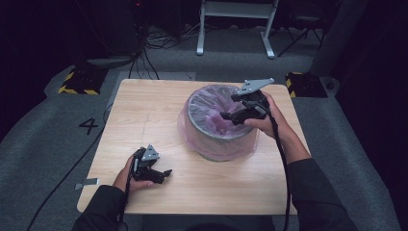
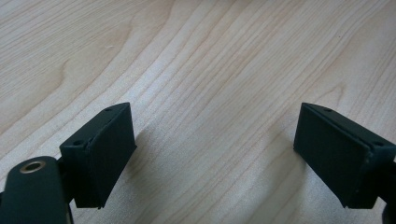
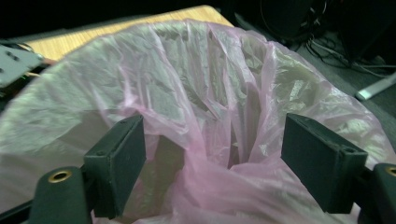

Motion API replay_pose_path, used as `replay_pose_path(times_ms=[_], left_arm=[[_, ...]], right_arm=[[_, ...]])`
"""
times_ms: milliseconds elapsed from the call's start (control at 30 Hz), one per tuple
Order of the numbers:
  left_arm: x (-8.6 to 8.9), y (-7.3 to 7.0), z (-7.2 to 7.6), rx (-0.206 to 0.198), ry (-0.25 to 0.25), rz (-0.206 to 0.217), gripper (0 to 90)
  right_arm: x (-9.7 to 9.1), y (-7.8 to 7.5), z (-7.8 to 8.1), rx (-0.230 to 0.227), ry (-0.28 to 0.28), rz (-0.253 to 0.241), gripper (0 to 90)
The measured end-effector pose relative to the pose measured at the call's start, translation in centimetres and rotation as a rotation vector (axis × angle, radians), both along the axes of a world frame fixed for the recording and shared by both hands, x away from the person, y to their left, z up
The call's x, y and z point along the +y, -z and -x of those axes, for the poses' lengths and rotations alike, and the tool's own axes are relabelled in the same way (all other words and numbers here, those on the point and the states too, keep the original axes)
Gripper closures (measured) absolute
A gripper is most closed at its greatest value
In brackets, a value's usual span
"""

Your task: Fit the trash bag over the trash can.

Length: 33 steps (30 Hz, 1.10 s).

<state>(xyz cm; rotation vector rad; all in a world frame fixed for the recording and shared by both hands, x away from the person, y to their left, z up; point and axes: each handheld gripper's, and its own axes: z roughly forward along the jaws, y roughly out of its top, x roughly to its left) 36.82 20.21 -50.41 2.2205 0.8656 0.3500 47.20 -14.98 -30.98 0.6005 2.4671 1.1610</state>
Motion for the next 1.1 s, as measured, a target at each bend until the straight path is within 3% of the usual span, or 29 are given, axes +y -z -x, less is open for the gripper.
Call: replay_pose_path(times_ms=[100, 167, 400, 767, 1100], left_arm=[[0.0, 0.0, 0.0, 0.0, 0.0, 0.0, 12.4], [0.0, 0.0, 0.0, 0.0, 0.0, 0.0, 12.4], [0.0, 0.0, 0.0, 0.0, 0.0, 0.0, 12.4], [0.0, 0.0, 0.0, 0.0, 0.0, 0.0, 12.4], [0.0, 0.0, 0.0, 0.0, 0.0, 0.0, 12.4]], right_arm=[[0.8, 0.0, -0.6, 0.026, -0.004, 0.051, 21.1], [1.4, 0.2, -0.9, 0.025, -0.011, 0.116, 19.9], [2.1, 0.6, -1.3, 0.062, -0.044, 0.197, 20.2], [2.6, 1.5, -2.2, 0.16, -0.041, 0.4, 19.3], [2.7, 2.2, -2.7, 0.197, -0.015, 0.487, 18.6]])
